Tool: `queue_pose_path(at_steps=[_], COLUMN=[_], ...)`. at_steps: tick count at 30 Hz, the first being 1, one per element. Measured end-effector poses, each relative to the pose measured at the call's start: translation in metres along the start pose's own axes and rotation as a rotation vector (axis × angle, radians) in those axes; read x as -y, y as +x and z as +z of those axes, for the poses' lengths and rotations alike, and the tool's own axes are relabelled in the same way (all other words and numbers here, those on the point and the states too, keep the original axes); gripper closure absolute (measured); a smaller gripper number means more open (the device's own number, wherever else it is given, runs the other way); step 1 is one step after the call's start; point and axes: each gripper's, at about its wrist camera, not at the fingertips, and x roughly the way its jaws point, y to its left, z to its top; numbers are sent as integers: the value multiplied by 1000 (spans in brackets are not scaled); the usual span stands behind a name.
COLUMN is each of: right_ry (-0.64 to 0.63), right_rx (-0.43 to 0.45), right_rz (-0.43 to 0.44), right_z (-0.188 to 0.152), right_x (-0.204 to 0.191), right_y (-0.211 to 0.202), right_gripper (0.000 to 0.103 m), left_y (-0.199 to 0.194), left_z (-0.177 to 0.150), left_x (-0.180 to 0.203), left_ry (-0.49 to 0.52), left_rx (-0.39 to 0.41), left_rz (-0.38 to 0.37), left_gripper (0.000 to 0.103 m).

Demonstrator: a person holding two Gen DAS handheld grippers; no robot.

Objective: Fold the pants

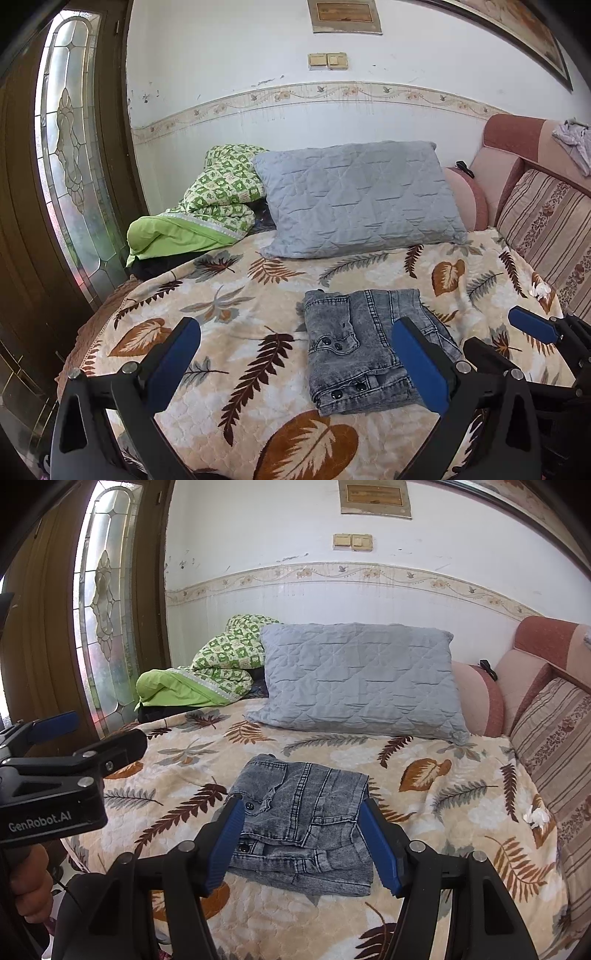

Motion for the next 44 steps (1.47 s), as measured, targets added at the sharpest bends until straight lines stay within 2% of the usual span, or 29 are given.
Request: queue_pose_path(at_steps=[34,44], right_ry=[19,27], right_rx=[-35,-44], right_rz=[8,14], right_z=[-6,-9], right_x=[3,4], right_y=[10,14], right_gripper=[35,35], left_y=[11,14], left_z=[-6,-6], left_x=[-3,-4], left_ry=[-19,-20], left_rx=[-37,-16], left_rz=[-17,-32], left_gripper=[0,0])
